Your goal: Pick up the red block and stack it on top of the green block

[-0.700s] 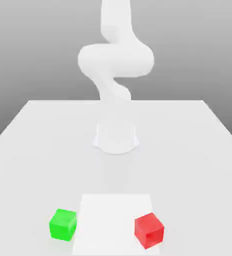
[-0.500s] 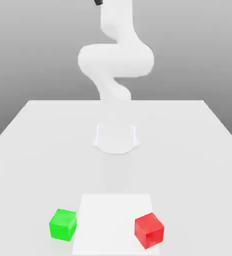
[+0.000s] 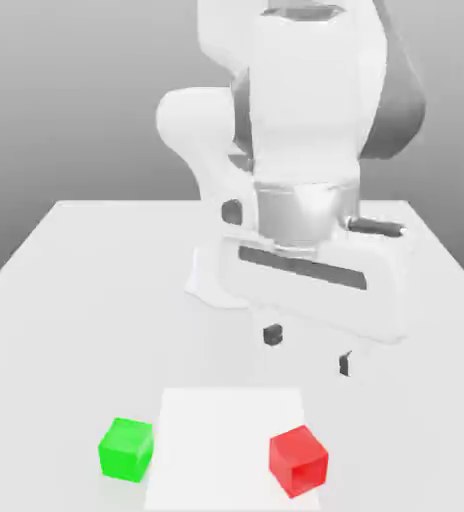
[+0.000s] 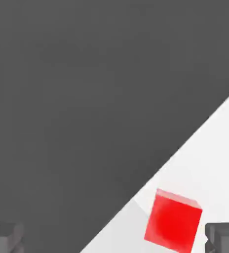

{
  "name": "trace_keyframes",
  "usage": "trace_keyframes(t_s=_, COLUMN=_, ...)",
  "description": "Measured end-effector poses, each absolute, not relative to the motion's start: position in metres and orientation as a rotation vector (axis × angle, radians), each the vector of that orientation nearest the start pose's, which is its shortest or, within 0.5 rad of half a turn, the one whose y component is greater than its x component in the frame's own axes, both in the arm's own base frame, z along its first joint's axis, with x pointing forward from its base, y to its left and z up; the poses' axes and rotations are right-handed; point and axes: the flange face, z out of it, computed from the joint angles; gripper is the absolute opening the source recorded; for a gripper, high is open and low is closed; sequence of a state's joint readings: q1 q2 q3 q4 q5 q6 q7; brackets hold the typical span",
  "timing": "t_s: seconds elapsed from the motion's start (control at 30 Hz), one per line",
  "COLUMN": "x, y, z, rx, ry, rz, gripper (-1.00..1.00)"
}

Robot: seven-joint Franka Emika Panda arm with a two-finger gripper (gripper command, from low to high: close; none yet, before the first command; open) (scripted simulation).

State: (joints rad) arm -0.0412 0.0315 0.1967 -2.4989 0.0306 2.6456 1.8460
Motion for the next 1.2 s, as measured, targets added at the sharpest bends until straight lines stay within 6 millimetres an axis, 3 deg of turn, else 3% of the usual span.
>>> trace_keyframes(t_s=0.13, x=0.458, y=0.078, z=0.214, rx=-1.869, ry=2.506, rz=-0.007, gripper=0.00)
trace_keyframes(t_s=0.27, x=0.455, y=0.078, z=0.162, rx=-1.852, ry=2.536, rz=0.000, gripper=0.00)
trace_keyframes(t_s=0.3, x=0.455, y=0.078, z=0.151, rx=-1.851, ry=2.538, rz=0.000, gripper=-1.00)
trace_keyframes(t_s=0.53, x=0.455, y=0.078, z=0.149, rx=-1.850, ry=2.537, rz=-0.002, gripper=-1.00)
trace_keyframes(t_s=0.7, x=0.455, y=0.077, z=0.202, rx=-1.851, ry=2.536, rz=-0.002, gripper=-1.00)
trace_keyframes(t_s=0.87, x=0.456, y=0.034, z=0.218, rx=-1.976, ry=2.438, rz=0.004, gripper=-1.00)
trace_keyframes(t_s=1.2, x=0.444, y=-0.070, z=0.235, rx=-2.233, ry=2.203, rz=0.004, gripper=-1.00)
